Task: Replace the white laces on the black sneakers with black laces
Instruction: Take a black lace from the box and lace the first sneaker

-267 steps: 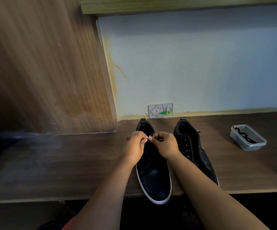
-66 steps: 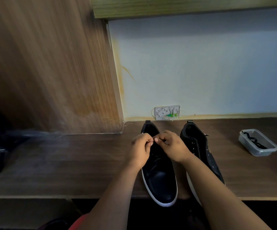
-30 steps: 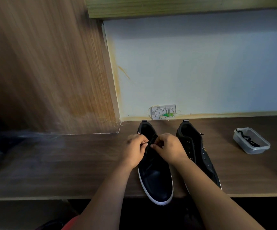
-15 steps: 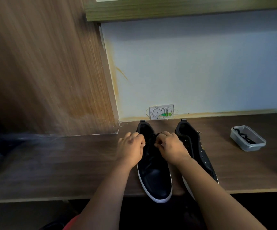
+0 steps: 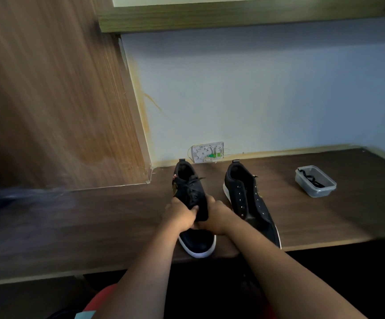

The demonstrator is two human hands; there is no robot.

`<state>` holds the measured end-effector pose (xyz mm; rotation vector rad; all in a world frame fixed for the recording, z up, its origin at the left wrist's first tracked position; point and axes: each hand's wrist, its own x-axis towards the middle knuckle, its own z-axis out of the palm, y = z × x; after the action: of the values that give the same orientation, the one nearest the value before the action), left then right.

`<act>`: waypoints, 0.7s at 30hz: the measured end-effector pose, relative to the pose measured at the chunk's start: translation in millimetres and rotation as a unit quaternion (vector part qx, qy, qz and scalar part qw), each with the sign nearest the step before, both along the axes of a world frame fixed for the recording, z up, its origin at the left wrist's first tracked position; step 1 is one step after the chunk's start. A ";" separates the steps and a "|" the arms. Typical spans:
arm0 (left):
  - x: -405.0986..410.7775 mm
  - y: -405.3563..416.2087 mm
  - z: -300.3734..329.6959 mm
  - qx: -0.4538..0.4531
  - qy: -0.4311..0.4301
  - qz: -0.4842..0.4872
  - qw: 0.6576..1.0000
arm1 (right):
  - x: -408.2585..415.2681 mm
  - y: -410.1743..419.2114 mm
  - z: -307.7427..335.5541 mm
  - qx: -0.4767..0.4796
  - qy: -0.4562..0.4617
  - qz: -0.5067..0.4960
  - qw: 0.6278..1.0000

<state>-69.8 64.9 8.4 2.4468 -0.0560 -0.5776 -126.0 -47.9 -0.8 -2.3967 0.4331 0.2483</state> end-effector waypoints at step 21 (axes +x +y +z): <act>-88.1 -176.2 15.8 -0.121 -0.350 -0.273 0.888 | -84.0 -237.2 47.4 -0.226 -0.055 -0.285 0.930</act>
<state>-157.9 -111.3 24.2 2.2484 -1.0663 0.1261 -210.1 -285.2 46.6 -2.5678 1.2103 -0.2790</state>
